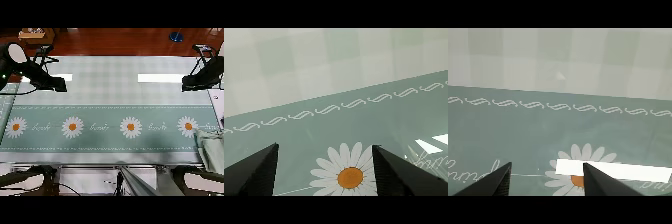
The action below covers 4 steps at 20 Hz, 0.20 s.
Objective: Fold the shirts.
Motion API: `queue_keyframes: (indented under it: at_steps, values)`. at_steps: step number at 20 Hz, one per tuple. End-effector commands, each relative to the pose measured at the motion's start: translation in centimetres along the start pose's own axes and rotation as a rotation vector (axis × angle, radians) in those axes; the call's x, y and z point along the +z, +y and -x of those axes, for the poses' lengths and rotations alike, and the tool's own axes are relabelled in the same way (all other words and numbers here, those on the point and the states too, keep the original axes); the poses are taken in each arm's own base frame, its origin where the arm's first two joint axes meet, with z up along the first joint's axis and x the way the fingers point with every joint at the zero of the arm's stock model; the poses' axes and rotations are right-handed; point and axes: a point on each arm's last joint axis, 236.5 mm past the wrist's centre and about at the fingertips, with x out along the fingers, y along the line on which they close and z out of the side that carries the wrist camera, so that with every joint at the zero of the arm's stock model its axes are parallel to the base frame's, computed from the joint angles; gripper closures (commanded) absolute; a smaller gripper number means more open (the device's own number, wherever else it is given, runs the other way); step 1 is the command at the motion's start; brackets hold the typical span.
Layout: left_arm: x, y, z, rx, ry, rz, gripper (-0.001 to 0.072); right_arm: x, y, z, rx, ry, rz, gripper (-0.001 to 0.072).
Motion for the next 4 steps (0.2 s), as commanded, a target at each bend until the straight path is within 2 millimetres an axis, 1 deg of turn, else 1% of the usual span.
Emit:
queue_keyframes:
  at_steps: [1,4]
  values:
    - [0.01,-0.03,-0.02,0.000,0.000,-0.001,0.0030,0.01,0.04,-0.01,0.000,0.000,0.000,0.0186]
    - [0.01,-0.03,-0.02,0.000,0.000,-0.001,0.0030,0.01,0.04,-0.01,0.000,0.000,0.000,0.0187]
